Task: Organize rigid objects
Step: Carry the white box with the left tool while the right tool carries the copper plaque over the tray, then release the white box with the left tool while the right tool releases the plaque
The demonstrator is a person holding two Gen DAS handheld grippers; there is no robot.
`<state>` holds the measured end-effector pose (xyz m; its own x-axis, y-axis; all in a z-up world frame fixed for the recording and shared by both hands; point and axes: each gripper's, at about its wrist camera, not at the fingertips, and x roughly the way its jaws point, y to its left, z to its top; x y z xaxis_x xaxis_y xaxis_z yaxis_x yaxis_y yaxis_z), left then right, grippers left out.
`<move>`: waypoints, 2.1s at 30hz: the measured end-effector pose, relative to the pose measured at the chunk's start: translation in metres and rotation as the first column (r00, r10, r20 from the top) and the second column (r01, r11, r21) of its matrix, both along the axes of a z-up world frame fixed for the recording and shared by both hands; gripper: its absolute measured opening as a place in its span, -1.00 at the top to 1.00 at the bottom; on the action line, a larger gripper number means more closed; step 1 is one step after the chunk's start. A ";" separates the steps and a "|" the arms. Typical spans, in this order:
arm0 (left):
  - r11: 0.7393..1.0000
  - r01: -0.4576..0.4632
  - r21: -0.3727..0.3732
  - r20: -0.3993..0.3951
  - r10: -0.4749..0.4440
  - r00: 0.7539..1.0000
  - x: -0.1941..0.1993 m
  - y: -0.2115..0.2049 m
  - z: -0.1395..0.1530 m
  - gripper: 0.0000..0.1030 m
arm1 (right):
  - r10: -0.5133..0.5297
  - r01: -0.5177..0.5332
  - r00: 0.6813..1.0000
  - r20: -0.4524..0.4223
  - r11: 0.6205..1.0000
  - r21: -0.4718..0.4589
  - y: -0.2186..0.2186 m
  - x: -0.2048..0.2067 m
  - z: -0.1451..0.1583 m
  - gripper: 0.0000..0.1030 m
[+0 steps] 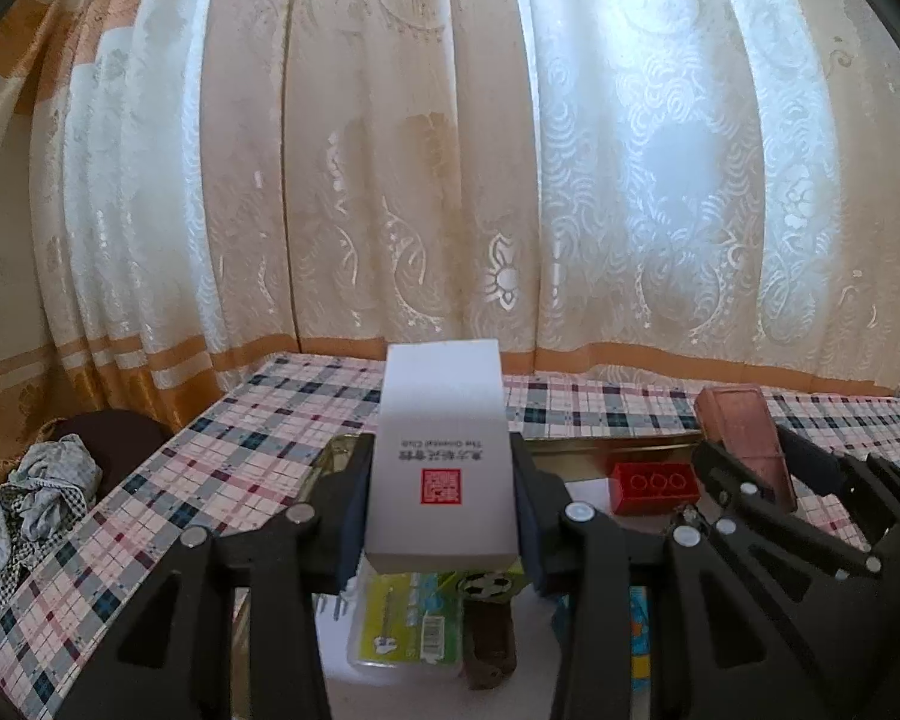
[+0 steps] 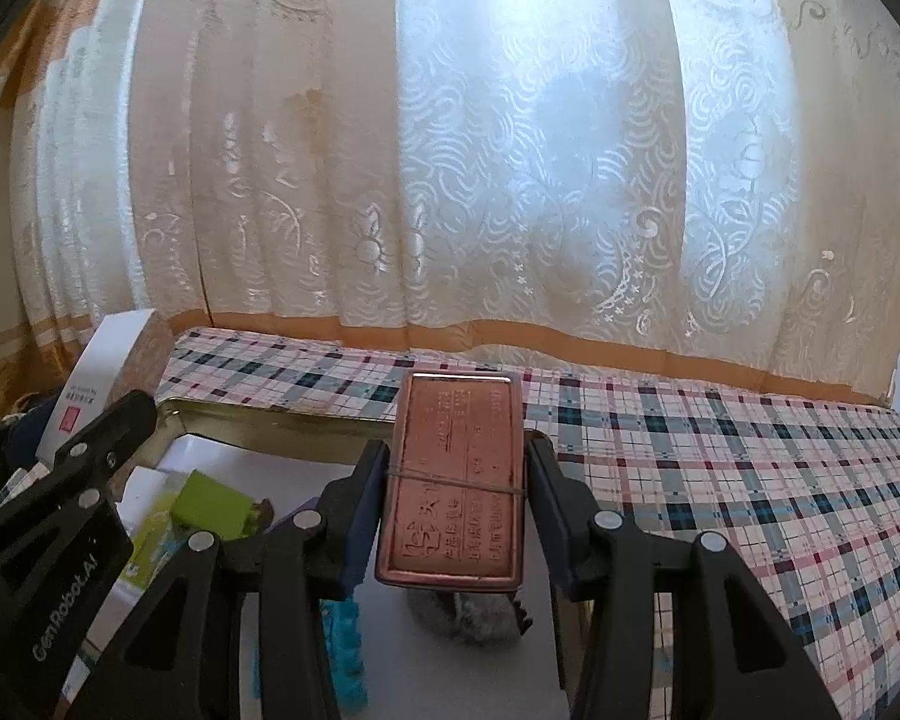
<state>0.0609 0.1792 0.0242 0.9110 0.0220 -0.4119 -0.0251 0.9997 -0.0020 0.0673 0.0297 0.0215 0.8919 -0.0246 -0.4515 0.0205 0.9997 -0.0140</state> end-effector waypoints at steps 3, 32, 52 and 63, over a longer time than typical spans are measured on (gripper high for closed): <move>1.000 -0.001 0.001 -0.024 0.001 1.000 0.009 -0.002 -0.001 0.22 | -0.003 0.003 0.999 -0.032 1.000 0.009 -0.002 0.011 0.001 0.04; 1.000 0.000 -0.011 -0.410 -0.004 0.912 0.086 0.006 -0.040 0.22 | 0.134 -0.092 0.879 -0.458 0.989 0.115 0.003 0.094 -0.020 0.07; 0.998 -0.055 -0.029 -0.436 0.036 0.899 0.080 0.014 -0.039 -0.95 | 0.228 -0.120 0.880 -0.417 0.956 0.269 -0.013 0.085 -0.018 -0.40; 0.999 -0.020 -0.034 -0.465 0.002 0.885 0.076 0.001 -0.042 -0.95 | 0.149 -0.040 0.899 -0.412 0.964 0.262 -0.029 0.074 -0.021 -0.42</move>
<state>0.1370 0.1799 -0.0176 0.6144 0.0072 -0.7890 -0.0430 0.9988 -0.0244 0.1410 0.0009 0.0001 0.6061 0.2082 -0.7677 -0.0274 0.9700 0.2414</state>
